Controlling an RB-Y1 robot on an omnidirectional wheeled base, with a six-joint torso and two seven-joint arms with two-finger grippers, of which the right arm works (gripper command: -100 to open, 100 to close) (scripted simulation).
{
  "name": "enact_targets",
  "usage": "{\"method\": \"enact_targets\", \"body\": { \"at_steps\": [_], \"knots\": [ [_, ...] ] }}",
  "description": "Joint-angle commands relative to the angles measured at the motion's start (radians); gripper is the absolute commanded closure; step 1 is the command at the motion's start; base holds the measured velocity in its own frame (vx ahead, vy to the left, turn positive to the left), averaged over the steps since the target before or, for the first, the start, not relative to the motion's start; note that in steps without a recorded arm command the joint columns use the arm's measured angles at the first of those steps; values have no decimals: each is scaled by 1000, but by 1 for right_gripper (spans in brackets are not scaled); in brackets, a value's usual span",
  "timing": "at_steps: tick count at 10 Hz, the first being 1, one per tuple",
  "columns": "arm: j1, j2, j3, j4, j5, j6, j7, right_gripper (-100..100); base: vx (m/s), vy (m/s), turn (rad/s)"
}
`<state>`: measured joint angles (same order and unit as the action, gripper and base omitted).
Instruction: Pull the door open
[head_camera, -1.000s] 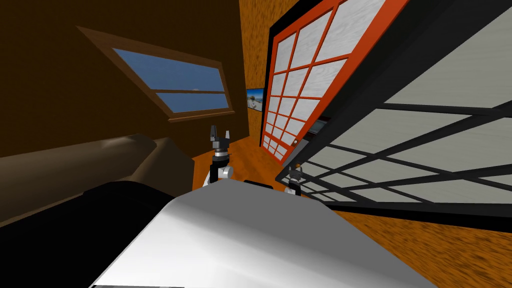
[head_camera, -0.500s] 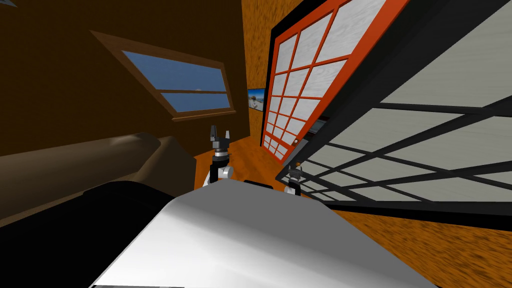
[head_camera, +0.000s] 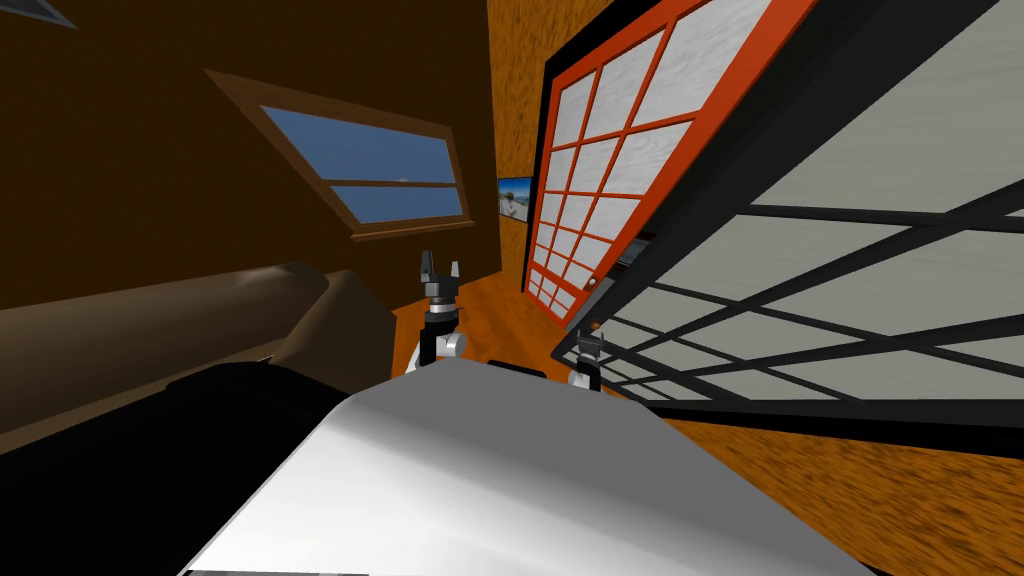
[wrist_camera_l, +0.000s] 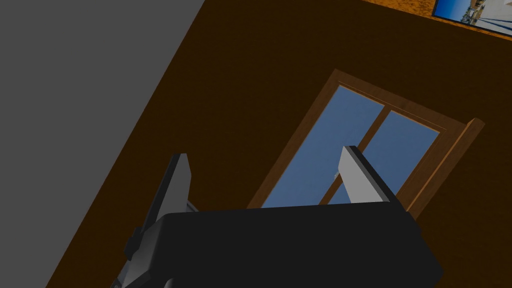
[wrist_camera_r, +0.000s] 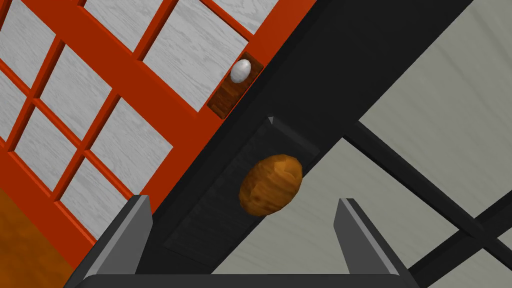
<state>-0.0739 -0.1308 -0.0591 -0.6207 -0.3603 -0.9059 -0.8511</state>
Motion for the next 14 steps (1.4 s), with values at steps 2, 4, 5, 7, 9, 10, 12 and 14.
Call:
{"method": "enact_targets", "body": {
  "at_steps": [2,4,5,7,9,10,12,14],
  "knots": [
    [-17,-1,-4,20,-2,1,-74,-100,-46,-9,28],
    [-27,-1,-7,31,-3,2,-121,-100,-35,-7,19],
    [-37,-1,-10,42,-4,4,-148,-100,-62,-19,45],
    [-46,-1,-12,52,-6,5,-199,-100,-54,-11,19],
    [-56,-1,-15,62,-7,6,-243,-100,-51,-17,28],
    [-65,-1,-17,72,-8,8,-278,-100,-48,-12,20],
    [-73,-1,-19,81,-9,9,-321,-100,-58,-19,23],
    [-89,-1,-24,98,-11,11,-384,-100,-53,-15,27]
  ]
}}
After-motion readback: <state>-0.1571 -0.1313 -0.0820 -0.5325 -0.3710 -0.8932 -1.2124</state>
